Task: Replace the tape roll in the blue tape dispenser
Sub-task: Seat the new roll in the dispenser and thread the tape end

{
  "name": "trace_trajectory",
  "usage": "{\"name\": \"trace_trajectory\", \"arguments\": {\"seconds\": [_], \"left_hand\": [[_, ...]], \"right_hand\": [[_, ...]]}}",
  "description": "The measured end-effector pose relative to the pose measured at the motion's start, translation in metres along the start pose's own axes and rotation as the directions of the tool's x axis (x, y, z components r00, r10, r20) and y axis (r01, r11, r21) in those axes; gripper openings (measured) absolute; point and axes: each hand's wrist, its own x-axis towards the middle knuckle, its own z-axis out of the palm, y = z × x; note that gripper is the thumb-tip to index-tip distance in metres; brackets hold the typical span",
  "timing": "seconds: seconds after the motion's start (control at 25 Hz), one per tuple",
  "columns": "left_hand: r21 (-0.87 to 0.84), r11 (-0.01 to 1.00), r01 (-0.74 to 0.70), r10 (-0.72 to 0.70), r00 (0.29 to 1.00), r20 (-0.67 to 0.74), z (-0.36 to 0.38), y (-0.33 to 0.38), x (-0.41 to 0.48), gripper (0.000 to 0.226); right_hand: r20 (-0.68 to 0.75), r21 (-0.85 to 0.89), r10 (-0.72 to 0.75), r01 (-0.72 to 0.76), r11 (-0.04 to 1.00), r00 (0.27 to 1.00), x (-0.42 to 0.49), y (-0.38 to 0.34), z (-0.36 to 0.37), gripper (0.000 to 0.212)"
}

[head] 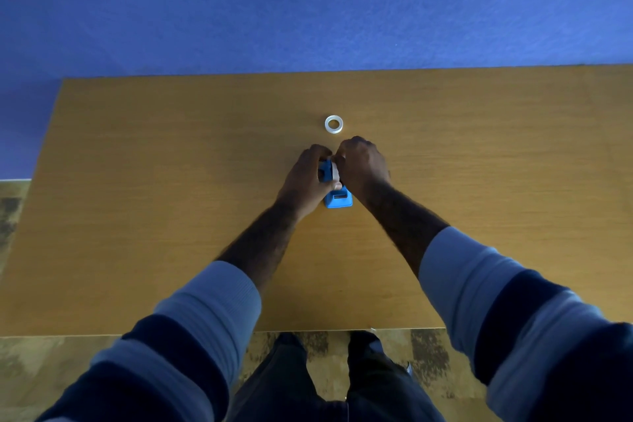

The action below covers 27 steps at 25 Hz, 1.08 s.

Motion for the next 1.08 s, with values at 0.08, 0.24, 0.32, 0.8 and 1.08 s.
{"name": "trace_trajectory", "arguments": {"seconds": [0.08, 0.24, 0.32, 0.8, 1.08], "left_hand": [[-0.012, 1.000, -0.003, 0.003, 1.000, 0.000, 0.001, -0.002, 0.000, 0.048], [-0.017, 1.000, -0.016, 0.017, 0.999, 0.030, -0.003, -0.003, 0.004, 0.044], [-0.025, 1.000, -0.013, 0.014, 0.998, 0.059, -0.006, -0.003, 0.005, 0.046], [-0.011, 0.999, -0.049, 0.049, 0.999, -0.014, -0.003, 0.003, -0.003, 0.047], [-0.021, 0.998, -0.059, 0.059, 0.998, 0.016, -0.007, 0.000, 0.003, 0.039]], "right_hand": [[0.016, 0.001, -0.030, 0.030, 1.000, 0.999, -0.002, 0.003, 0.001, 0.016], [-0.030, 0.036, -0.075, 0.076, 0.996, 0.997, -0.012, 0.010, 0.004, 0.018], [-0.066, 0.075, -0.097, 0.102, 0.992, 0.993, -0.020, 0.013, 0.004, 0.017], [-0.053, 0.070, -0.042, 0.046, 0.997, 0.998, -0.005, 0.012, 0.004, 0.013], [-0.105, -0.099, -0.198, 0.188, 0.977, 0.975, -0.021, 0.022, 0.006, 0.012]]}}
